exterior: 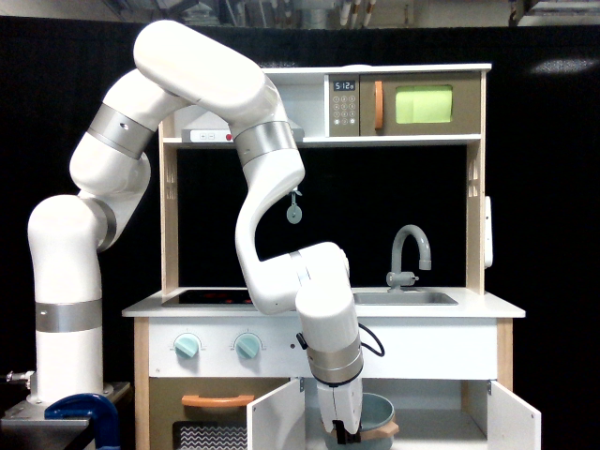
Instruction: Put the bowl inside the kitchen cabinet
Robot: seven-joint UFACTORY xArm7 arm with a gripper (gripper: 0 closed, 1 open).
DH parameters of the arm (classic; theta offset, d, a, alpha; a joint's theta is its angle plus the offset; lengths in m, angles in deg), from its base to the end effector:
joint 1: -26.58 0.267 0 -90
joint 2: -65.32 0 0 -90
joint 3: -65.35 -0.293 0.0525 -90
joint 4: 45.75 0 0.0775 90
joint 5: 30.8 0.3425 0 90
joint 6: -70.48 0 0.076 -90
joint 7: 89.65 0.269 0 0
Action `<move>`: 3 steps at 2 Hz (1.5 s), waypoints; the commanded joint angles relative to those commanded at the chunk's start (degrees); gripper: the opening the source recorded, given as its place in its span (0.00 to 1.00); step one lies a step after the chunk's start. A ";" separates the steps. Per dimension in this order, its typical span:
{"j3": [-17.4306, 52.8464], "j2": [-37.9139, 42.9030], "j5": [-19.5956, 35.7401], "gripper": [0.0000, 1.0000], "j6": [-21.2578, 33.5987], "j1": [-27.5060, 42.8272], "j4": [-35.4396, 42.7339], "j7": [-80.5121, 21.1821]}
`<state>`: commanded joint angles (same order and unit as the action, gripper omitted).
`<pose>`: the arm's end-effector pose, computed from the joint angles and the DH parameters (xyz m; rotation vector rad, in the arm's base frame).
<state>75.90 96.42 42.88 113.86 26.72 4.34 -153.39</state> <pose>0.4390 0.0259 -0.0611 -2.5051 0.2488 -0.1290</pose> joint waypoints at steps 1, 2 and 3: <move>-5.82 3.51 4.56 0.00 -4.61 0.84 2.51 0.31; -7.77 4.73 6.24 0.00 -6.15 0.50 2.85 -0.66; -9.28 4.21 7.45 0.00 -7.39 0.39 1.84 -1.17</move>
<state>66.61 100.63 50.34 106.46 27.11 6.17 -154.56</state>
